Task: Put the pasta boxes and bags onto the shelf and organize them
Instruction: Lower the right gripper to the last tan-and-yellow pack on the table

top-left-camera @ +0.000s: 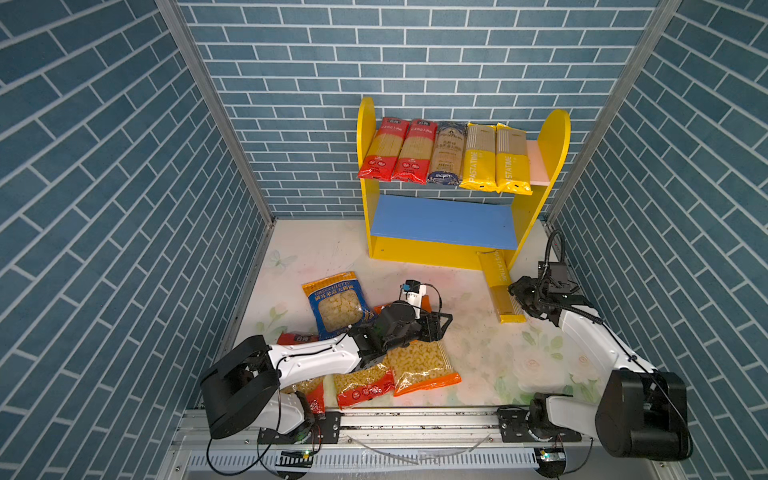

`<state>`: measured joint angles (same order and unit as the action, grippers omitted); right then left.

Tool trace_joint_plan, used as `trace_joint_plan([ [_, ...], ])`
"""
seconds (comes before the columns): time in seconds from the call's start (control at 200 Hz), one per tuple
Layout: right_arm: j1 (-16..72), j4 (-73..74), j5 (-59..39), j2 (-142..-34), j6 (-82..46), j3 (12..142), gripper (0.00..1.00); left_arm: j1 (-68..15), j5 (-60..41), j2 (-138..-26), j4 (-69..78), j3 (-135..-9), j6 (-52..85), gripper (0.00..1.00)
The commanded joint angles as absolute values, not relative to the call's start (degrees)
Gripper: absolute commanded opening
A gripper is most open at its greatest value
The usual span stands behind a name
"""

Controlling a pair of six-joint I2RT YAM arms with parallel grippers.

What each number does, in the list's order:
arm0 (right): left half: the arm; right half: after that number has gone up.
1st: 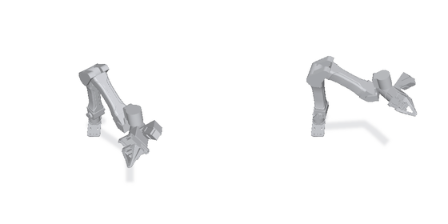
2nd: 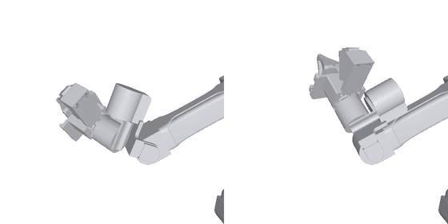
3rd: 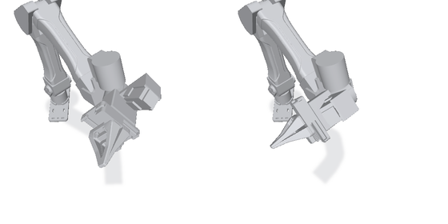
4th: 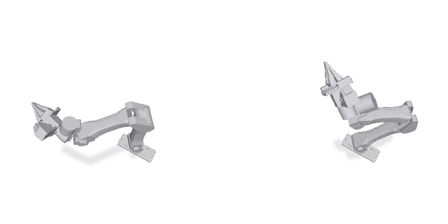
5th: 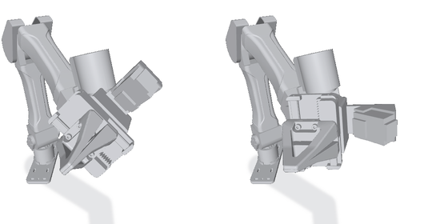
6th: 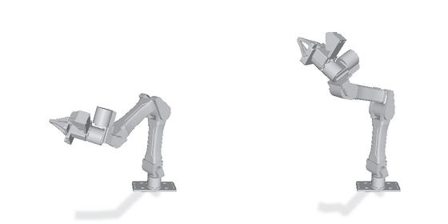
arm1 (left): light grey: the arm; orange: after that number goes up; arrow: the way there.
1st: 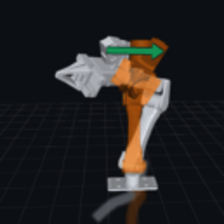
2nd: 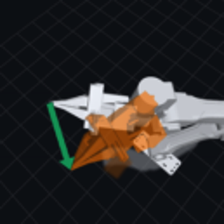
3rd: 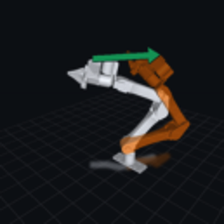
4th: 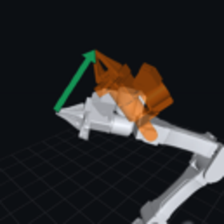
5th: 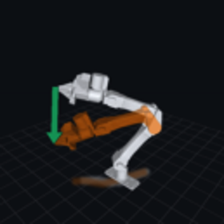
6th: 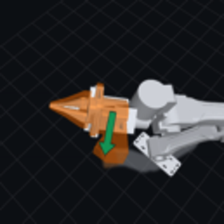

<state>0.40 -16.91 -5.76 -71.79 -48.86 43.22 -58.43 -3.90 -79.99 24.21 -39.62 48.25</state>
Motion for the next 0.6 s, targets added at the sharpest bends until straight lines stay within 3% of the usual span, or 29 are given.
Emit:
trace_joint_plan([
  [0.0, -0.97, -15.78, -6.85, -72.85, -46.0, 40.38, 0.57, -58.62, -3.0, -78.23, 23.18, -40.17, 46.87, 0.7],
  [0.19, 0.53, -7.59, -11.32, -71.54, -53.59, 29.95, 0.52, -58.62, -3.39, -80.11, 25.49, -40.17, 48.04, 0.71],
  [0.595, 23.29, -10.84, -3.09, -59.56, -66.44, 17.75, 0.49, -58.62, -5.49, -85.51, 29.34, -40.8, 50.74, 0.71],
])
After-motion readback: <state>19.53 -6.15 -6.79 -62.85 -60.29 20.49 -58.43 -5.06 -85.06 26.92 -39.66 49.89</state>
